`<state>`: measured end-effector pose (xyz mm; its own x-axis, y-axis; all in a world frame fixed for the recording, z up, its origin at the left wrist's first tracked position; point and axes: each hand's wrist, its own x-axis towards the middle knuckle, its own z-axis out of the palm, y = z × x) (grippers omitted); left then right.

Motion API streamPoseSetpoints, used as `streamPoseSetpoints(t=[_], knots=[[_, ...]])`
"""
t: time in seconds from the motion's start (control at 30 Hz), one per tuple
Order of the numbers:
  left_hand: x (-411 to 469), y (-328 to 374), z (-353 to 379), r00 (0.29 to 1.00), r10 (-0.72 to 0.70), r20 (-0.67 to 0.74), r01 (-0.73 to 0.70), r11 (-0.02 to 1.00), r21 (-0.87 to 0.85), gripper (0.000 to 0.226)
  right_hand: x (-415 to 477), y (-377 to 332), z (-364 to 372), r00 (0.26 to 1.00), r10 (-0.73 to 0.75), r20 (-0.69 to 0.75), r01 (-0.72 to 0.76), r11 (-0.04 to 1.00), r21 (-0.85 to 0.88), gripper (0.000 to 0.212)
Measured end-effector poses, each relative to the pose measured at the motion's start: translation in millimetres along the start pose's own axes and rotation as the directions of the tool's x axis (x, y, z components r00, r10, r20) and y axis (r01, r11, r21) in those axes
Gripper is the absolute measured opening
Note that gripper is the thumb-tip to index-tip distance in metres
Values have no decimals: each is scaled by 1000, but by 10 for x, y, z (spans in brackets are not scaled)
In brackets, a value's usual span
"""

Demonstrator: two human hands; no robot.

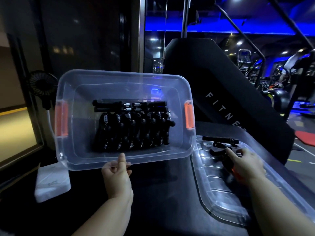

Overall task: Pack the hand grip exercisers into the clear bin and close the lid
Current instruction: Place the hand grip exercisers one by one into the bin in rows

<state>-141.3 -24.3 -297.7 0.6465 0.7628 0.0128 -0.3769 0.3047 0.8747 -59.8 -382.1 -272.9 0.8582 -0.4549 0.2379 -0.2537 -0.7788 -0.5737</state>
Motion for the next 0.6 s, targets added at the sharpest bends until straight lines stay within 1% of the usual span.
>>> streamPoseSetpoints(t=[0.1,0.17,0.3,0.37,0.47,0.6], knots=[[-13,11,1,999,14,-40,-11,997,74,25,-77,-27,-22,999,-16,30,17,1000,-25,80],[-13,22,-31,998,22,-51,-15,991,135,28,-106,-48,-31,998,-35,45,37,999,-39,86],[-22,84,-84,998,-22,-60,33,984,173,57,-139,-68,-58,994,-55,89,59,997,-46,88],[-16,108,-89,998,-22,-61,33,980,195,60,-168,-86,-73,992,-56,111,63,996,-57,84],[-11,108,-94,998,-9,-68,24,976,217,59,-202,-116,-98,990,-63,123,70,996,-57,69],[-33,92,-92,997,13,-70,3,975,224,57,-205,-103,-118,996,-33,81,37,998,-42,53]])
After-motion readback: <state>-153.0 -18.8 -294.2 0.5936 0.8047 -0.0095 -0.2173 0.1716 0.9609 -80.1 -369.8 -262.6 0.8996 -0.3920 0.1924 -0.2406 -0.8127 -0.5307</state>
